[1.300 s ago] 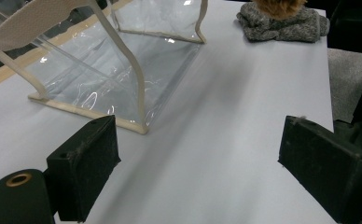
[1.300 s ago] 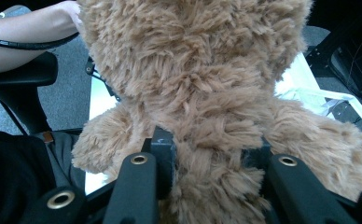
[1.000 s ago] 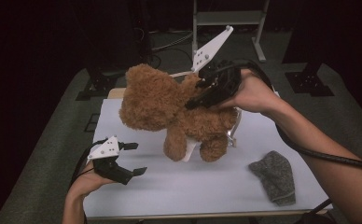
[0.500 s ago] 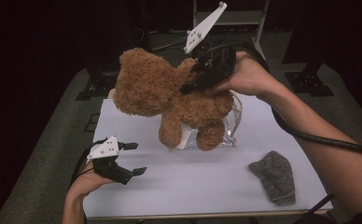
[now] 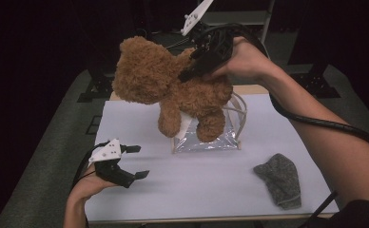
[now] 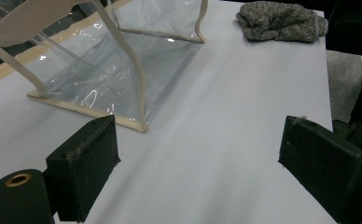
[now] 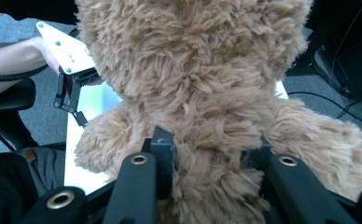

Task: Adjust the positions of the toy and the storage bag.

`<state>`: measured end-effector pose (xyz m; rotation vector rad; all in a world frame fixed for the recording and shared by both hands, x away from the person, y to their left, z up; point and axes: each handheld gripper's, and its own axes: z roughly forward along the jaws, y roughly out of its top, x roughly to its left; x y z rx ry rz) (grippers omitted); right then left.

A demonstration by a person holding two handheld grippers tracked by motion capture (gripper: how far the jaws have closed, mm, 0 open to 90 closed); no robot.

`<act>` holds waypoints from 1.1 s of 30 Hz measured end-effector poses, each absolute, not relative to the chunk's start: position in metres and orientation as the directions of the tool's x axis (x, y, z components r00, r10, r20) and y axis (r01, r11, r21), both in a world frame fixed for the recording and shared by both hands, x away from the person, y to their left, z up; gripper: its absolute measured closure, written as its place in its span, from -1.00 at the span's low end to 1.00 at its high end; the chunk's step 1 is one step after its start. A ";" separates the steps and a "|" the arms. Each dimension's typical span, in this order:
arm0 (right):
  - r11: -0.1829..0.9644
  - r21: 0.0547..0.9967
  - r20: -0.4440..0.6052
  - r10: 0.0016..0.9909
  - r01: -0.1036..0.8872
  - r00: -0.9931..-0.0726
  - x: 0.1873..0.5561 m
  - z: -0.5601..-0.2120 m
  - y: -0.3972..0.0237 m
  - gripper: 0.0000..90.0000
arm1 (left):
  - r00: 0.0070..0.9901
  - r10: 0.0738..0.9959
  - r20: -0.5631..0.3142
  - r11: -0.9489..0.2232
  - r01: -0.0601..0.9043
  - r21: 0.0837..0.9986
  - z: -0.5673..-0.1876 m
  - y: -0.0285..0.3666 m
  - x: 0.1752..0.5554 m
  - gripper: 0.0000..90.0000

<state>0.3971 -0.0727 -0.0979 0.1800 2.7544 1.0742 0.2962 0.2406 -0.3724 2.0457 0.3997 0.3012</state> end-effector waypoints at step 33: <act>0.733 0.669 -0.105 0.256 0.123 -0.961 0.473 -0.068 -0.053 0.45 | 0.907 0.421 0.030 -0.441 0.175 0.880 -0.375 0.247 0.297 -0.76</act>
